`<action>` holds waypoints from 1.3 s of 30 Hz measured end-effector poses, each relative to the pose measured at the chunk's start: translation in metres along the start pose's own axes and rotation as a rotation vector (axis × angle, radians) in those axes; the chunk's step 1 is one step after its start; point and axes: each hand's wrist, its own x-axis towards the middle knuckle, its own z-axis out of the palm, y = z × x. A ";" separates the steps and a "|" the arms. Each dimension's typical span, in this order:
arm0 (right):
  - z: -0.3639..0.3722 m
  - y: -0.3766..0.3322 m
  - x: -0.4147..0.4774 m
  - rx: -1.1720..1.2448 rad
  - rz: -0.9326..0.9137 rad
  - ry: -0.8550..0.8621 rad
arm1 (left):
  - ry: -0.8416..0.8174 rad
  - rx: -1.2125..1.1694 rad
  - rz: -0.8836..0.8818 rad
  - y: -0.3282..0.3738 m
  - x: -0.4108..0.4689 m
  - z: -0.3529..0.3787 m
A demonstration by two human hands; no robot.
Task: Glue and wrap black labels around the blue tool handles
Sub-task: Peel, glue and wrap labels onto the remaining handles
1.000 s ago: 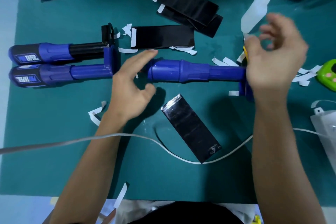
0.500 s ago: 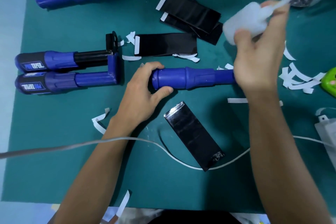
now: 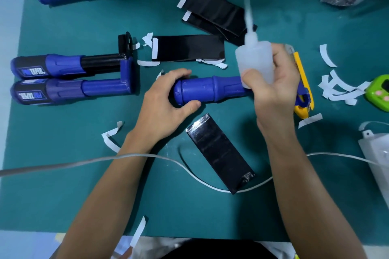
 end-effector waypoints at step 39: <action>0.016 -0.011 0.001 0.423 0.345 0.008 | 0.044 0.040 -0.023 0.010 0.003 0.011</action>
